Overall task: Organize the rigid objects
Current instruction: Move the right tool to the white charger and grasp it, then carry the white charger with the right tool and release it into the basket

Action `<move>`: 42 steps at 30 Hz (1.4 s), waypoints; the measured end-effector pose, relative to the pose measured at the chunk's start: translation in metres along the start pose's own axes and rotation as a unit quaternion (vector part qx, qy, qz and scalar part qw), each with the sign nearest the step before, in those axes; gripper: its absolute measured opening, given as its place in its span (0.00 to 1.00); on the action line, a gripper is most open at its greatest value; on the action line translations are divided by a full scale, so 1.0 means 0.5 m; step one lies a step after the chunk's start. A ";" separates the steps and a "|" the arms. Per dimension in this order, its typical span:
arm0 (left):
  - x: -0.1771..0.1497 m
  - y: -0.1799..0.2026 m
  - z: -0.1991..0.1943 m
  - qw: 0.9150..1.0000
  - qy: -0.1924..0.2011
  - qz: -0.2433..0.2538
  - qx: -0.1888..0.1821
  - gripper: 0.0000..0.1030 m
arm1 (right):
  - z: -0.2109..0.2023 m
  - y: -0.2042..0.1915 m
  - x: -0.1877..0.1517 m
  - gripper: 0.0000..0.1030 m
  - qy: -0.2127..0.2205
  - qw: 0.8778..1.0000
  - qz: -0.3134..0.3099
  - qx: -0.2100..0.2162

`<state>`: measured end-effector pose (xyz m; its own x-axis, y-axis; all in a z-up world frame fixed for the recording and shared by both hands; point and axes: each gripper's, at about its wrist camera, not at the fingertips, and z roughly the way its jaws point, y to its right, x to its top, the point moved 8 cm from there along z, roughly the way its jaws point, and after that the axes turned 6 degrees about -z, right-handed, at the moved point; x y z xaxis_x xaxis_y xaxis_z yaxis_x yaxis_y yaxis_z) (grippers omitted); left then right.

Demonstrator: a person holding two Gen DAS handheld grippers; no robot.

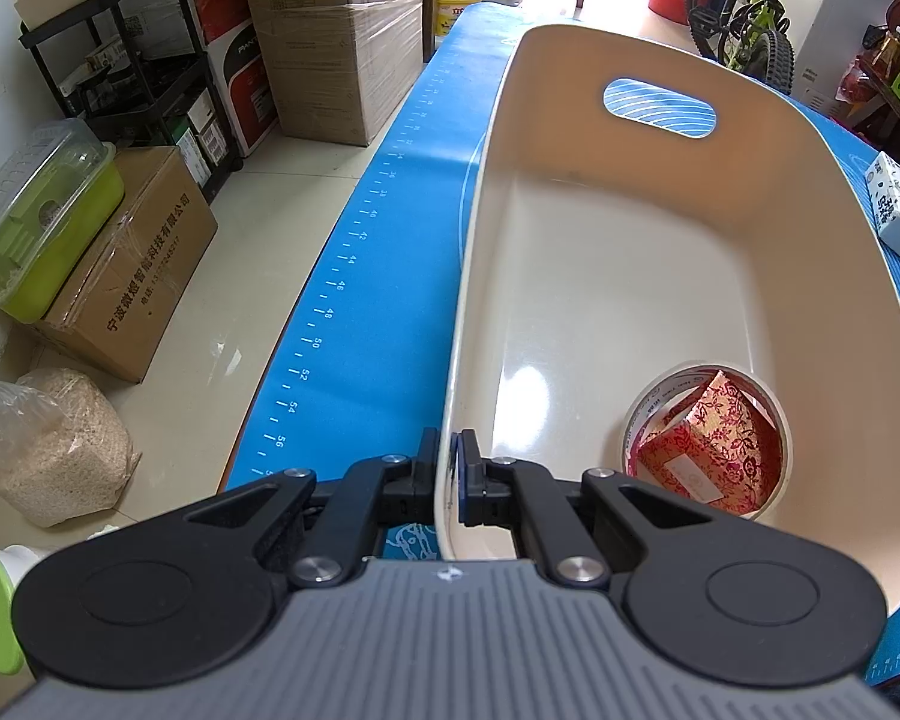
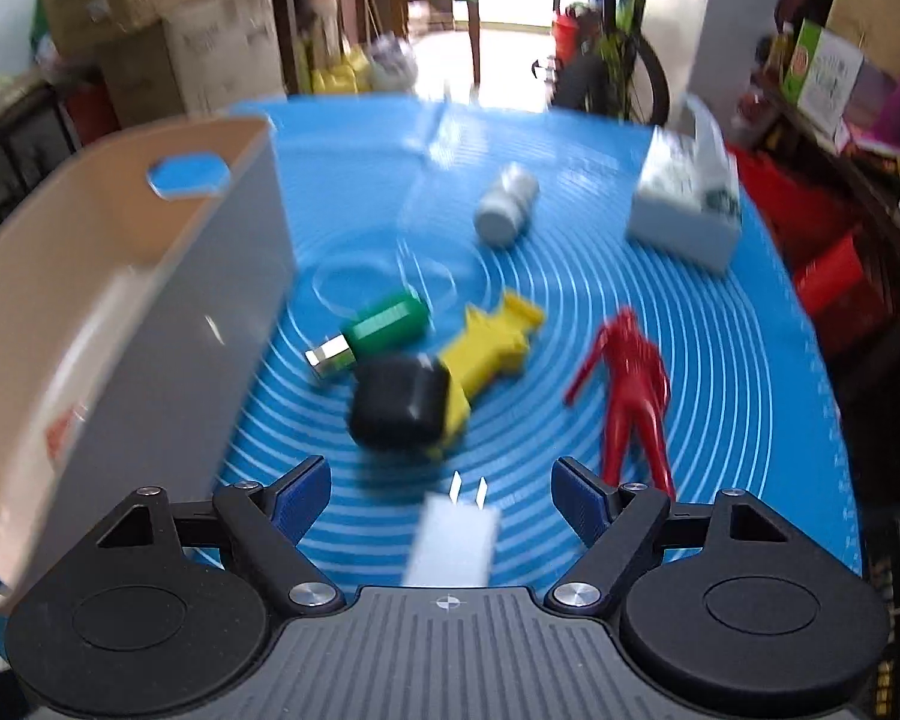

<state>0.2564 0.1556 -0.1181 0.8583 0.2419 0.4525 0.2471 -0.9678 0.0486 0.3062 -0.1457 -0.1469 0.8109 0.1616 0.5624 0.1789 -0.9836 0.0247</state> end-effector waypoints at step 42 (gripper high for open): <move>-0.003 0.001 -0.002 1.000 0.001 -0.002 -0.001 0.07 | -0.175 -0.039 0.125 0.41 0.189 0.982 -0.009 0.017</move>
<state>0.2551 0.1546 -0.1178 0.8570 0.2448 0.4534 0.2491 -0.9671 0.0512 0.3047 -0.1236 -0.0400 0.5444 0.1307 0.8286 0.2146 -0.9766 0.0130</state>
